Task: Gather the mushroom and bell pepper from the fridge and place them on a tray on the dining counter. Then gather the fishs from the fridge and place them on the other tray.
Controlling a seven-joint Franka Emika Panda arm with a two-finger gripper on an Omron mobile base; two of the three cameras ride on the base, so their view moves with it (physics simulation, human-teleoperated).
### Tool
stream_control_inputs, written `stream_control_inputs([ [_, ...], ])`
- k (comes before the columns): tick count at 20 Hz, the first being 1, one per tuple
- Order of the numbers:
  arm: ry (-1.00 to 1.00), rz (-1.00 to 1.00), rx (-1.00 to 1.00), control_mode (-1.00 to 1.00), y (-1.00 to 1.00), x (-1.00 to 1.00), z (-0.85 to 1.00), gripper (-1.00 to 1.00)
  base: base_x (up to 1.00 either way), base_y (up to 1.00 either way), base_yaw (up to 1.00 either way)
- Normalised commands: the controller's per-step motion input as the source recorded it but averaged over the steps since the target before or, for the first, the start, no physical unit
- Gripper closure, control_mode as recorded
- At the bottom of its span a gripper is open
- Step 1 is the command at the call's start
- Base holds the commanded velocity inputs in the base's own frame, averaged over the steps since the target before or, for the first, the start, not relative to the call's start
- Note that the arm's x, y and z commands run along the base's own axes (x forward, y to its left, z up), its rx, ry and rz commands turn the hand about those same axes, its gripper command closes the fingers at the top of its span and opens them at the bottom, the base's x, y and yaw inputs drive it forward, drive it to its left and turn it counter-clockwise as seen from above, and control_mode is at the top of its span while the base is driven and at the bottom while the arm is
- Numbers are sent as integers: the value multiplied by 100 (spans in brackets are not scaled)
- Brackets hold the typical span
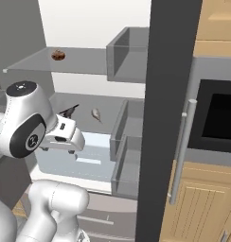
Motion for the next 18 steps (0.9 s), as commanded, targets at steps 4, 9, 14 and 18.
stream_control_inputs([
  [4, 0, 0, 0, 100, 0, 0, 0, -100, 34, 38, 1],
  [9, 0, 0, 0, 100, 0, 0, 0, -100, 48, 41, 2],
  [14, 0, 0, 0, 100, 0, 0, 0, -100, 60, 41, 1],
  [18, 0, 0, 0, -100, 0, 6, -2, -100, 31, 16, 0],
])
